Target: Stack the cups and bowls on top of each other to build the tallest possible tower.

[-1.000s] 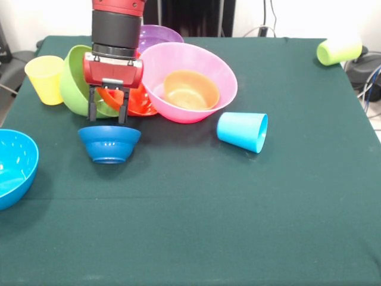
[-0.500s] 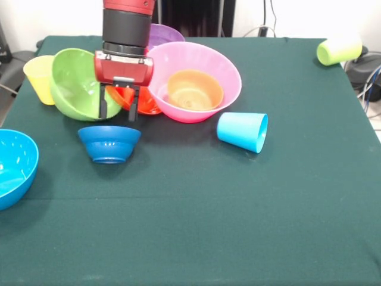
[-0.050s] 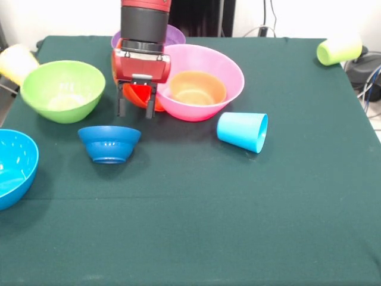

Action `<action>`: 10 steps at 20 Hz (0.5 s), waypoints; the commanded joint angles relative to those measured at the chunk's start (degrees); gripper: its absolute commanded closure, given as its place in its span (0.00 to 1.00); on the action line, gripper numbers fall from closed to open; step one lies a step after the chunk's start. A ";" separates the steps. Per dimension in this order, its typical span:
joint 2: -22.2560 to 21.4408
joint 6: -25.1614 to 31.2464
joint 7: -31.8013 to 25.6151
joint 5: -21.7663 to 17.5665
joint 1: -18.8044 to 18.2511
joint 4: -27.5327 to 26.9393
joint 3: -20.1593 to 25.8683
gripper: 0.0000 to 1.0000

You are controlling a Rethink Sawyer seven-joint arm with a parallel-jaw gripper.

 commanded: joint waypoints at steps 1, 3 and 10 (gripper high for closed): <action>1.82 -0.82 9.81 2.22 2.83 4.23 1.39 0.00; 1.82 -1.13 9.88 2.73 3.29 4.45 0.95 0.00; 1.80 -1.43 9.65 3.04 3.36 4.79 0.93 0.00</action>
